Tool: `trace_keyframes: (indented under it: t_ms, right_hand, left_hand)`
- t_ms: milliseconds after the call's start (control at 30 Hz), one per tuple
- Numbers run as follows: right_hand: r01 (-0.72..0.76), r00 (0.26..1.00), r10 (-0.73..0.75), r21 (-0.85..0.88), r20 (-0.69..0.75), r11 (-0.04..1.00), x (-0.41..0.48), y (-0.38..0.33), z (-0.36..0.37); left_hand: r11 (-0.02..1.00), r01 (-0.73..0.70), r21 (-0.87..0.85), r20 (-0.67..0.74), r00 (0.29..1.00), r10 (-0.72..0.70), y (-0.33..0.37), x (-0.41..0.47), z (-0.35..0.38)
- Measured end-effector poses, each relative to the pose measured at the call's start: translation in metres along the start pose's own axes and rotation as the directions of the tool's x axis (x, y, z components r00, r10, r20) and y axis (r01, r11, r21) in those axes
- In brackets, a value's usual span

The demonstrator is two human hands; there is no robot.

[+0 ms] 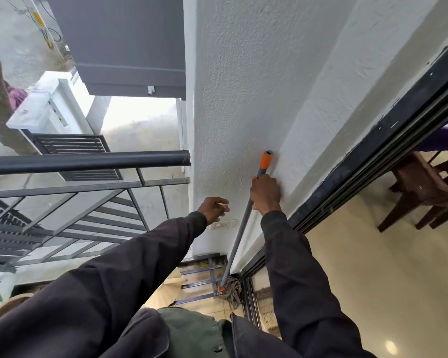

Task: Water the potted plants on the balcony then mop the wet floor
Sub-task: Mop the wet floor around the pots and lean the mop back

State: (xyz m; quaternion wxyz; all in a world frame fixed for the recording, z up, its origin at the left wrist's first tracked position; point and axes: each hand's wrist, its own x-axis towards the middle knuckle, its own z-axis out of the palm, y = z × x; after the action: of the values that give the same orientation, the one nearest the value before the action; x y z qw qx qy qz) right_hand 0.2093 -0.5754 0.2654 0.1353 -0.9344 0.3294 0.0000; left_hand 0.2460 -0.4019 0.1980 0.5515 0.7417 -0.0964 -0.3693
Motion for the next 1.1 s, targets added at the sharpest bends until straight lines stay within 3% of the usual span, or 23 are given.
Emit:
trace_keyframes:
  t_ms: [167, 567, 767, 1100]
  right_hand:
    - [-0.033, 0.999, 0.036, 0.139, -0.022, 0.99, -0.005, -0.003, 0.006]
    - [-0.02, 0.996, 0.031, 0.115, -0.089, 0.993, -0.017, -0.007, 0.002]
    - [-0.08, 0.997, 0.08, 0.008, 0.001, 0.997, -0.009, 0.002, -0.003]
    - [-0.03, 0.998, 0.034, 0.069, -0.057, 0.997, -0.011, 0.008, 0.005]
  left_hand:
    - [1.0, -0.024, 0.013, -0.021, 0.999, 0.025, -0.004, -0.012, -0.003]
    - [0.999, -0.032, -0.03, -0.095, 0.995, 0.029, -0.013, -0.043, -0.019]
    - [0.999, -0.031, -0.026, -0.106, 0.994, 0.028, -0.013, -0.047, -0.02]
    - [0.999, -0.054, -0.007, -0.086, 0.995, 0.053, -0.005, -0.045, -0.015]
